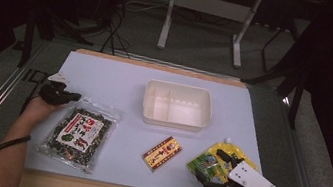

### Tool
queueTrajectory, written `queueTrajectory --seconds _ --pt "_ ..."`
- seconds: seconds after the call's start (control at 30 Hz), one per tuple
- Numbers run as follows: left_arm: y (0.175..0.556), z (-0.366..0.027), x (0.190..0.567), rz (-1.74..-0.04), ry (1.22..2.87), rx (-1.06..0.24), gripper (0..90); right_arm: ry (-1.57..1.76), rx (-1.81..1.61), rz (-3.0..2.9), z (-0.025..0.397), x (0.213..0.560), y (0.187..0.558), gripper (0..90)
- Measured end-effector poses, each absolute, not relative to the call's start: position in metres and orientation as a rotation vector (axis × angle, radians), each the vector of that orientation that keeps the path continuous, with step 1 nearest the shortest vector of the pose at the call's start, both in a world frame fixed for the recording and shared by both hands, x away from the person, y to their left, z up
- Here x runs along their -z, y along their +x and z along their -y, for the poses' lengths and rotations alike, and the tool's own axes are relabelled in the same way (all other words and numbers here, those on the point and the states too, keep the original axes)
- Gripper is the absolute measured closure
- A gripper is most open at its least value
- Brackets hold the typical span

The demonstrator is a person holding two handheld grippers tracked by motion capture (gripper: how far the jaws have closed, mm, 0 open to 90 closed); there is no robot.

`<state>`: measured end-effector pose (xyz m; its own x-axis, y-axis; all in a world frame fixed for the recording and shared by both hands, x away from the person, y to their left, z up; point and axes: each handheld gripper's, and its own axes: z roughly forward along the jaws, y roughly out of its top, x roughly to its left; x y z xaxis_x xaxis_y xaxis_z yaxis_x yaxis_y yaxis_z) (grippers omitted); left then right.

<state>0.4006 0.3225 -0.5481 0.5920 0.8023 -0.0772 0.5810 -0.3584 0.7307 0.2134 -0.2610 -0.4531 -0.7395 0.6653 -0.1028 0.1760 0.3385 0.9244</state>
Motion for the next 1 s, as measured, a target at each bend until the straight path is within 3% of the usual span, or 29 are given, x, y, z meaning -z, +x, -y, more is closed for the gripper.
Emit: queueTrajectory --seconds 1.0 --pt "0.379 -0.315 0.489 -1.032 2.009 -0.429 90.0 0.719 -1.389 -2.081 0.267 0.447 0.215 10.9"
